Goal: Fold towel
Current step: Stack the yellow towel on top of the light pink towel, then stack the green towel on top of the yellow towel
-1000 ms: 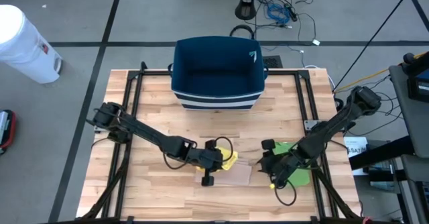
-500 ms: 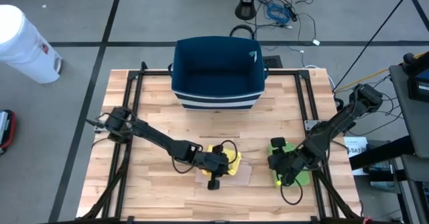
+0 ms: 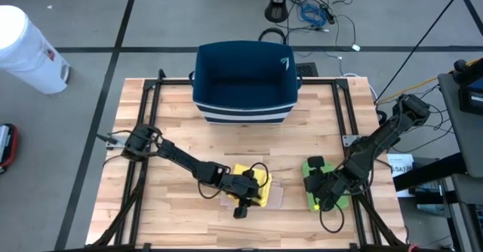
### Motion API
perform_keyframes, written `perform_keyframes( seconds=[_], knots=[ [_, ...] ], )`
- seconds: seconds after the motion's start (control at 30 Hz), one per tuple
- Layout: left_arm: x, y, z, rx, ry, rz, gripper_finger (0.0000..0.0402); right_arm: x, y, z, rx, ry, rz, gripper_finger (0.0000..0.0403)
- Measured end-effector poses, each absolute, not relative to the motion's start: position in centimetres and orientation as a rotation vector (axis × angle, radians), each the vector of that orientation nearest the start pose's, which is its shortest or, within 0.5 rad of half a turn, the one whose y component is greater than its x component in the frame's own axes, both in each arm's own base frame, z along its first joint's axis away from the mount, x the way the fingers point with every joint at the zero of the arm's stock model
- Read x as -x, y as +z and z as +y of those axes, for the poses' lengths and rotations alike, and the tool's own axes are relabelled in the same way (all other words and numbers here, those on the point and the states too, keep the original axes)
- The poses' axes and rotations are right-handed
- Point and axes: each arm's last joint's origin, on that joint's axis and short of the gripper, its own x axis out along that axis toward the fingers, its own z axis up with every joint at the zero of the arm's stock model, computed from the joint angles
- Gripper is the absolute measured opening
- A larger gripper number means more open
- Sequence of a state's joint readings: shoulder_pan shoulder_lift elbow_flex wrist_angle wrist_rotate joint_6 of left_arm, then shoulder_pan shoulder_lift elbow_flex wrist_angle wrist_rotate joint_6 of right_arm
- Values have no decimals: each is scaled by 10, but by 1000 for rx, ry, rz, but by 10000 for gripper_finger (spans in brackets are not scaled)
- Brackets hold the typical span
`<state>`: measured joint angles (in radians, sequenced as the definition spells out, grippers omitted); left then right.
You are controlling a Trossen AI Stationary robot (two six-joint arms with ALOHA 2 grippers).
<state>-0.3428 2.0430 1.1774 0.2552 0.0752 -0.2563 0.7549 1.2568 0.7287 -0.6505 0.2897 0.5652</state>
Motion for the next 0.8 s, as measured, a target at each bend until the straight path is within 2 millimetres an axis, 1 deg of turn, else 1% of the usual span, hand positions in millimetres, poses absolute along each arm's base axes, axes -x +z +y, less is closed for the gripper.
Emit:
perform_keyframes(
  seconds=[0.17,0.27,0.33,0.43,0.47,0.63,0.8],
  knots=[
    [-399,136,-144,159,-307,643,158,-164,195,142,89,101,1085,130],
    [-398,137,-148,156,-322,638,182,-163,195,142,90,98,1089,130],
    [-399,140,-152,171,-375,610,198,-163,194,142,87,102,1095,130],
    [-398,143,-157,211,-520,606,215,-163,194,142,80,115,1104,130],
    [-397,143,-157,219,-548,612,218,-163,194,143,77,126,1111,130],
    [-397,141,-157,222,-538,628,220,-161,194,145,39,197,1164,130],
    [-397,140,-154,194,-465,623,220,-153,194,153,-9,256,1206,130]
  ],
)
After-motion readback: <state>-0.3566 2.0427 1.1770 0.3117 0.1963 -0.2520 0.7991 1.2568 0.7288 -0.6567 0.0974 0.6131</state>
